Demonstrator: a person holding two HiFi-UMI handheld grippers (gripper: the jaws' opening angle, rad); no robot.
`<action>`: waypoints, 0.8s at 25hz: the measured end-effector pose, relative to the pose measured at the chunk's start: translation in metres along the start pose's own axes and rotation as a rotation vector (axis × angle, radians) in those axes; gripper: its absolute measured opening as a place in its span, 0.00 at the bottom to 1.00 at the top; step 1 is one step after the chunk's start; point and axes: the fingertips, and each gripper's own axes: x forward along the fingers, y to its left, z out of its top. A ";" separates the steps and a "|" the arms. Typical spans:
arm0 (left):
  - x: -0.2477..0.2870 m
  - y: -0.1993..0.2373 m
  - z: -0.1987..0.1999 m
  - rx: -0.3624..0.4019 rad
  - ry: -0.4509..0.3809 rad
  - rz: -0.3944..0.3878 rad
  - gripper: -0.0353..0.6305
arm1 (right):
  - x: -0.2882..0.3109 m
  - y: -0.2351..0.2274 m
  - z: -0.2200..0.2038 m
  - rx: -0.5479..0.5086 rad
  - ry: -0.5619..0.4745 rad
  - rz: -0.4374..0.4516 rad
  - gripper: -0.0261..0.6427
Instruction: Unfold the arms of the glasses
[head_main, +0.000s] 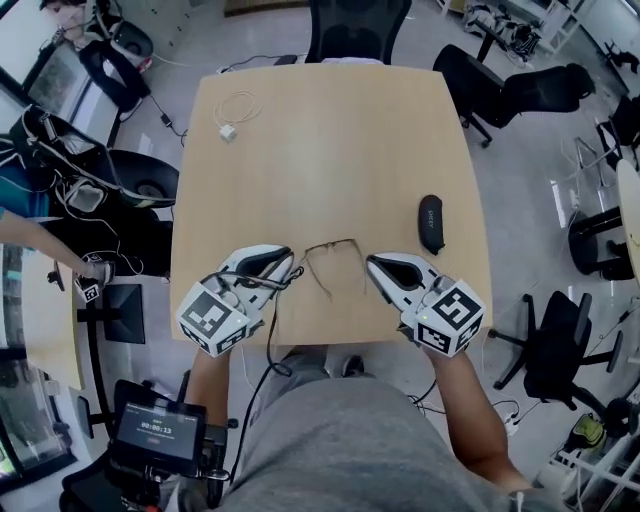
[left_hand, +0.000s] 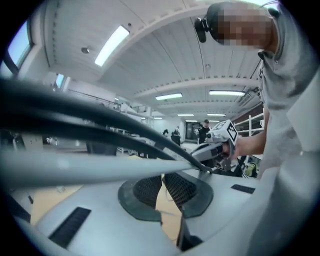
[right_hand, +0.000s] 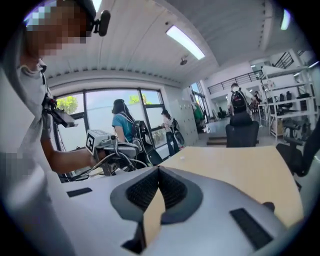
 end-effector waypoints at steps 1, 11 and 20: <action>-0.007 -0.008 0.017 0.010 -0.043 0.038 0.09 | -0.014 0.010 0.012 -0.020 -0.035 0.006 0.05; -0.069 -0.125 0.117 0.186 -0.229 0.190 0.09 | -0.153 0.114 0.086 -0.253 -0.268 0.034 0.05; -0.104 -0.207 0.141 0.263 -0.249 0.220 0.09 | -0.220 0.169 0.087 -0.322 -0.316 0.041 0.05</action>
